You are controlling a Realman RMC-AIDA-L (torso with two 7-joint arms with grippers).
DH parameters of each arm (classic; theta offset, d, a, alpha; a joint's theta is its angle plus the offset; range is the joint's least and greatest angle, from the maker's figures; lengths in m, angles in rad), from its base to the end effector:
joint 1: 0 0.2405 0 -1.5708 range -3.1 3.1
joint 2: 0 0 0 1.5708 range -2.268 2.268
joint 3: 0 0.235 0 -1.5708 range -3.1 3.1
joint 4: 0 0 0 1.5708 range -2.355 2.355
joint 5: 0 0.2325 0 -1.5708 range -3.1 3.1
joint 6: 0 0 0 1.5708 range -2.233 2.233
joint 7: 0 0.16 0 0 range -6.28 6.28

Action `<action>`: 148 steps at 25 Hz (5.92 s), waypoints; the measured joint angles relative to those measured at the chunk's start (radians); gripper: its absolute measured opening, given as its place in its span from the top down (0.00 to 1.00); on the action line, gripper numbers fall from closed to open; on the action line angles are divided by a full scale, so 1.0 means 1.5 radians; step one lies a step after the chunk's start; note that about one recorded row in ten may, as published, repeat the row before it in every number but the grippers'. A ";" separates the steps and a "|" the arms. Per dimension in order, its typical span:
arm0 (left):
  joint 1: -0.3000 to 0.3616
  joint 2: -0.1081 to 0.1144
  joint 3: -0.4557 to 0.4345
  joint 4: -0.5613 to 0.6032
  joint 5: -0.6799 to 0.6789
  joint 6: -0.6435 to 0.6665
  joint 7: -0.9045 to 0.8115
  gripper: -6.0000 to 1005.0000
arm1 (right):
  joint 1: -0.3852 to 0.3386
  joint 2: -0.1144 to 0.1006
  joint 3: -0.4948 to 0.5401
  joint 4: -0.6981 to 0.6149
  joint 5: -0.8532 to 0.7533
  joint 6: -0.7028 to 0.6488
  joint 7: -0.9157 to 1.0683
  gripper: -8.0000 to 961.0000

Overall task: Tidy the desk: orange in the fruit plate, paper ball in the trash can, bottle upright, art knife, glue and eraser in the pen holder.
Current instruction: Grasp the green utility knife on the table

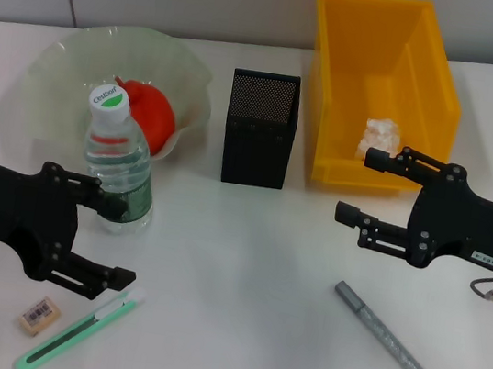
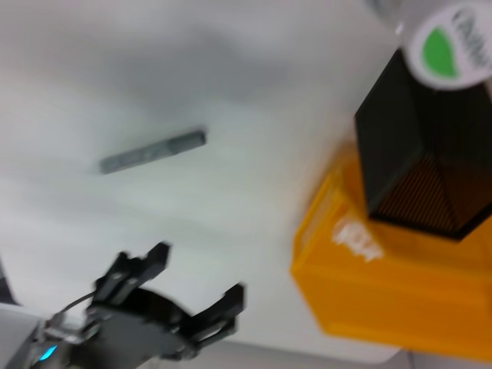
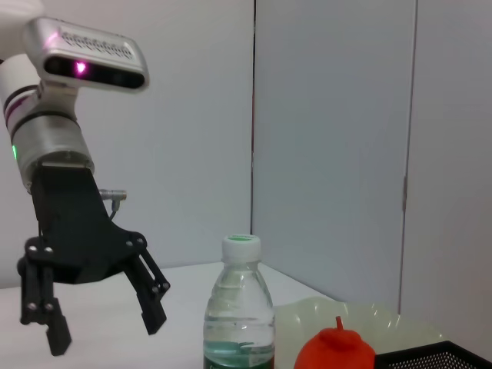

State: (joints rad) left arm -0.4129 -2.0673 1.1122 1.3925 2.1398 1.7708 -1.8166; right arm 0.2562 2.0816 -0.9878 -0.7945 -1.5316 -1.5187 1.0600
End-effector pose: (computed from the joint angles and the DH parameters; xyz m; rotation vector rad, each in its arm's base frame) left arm -0.1793 0.3211 0.0389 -3.0247 -0.3283 -0.0644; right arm 0.2602 0.3111 0.0137 -2.5170 0.2367 0.8419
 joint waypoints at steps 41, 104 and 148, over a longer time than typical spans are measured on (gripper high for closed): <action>-0.008 -0.001 0.194 0.038 0.168 -0.085 -0.164 0.14 | 0.007 0.000 0.001 0.012 0.001 0.033 -0.009 0.20; -0.109 -0.007 0.475 0.110 0.345 -0.064 -0.394 0.14 | 0.055 -0.001 0.011 0.020 -0.119 0.030 0.050 0.20; -0.109 -0.008 0.531 0.024 0.379 -0.147 -0.424 0.17 | 0.057 0.000 -0.006 0.019 -0.126 0.028 0.058 0.20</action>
State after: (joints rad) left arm -0.5767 -2.0800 1.9087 1.4288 2.7085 1.5504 -2.4529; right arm 0.3411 2.0817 -0.9970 -0.7655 -1.7211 -1.4773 1.1474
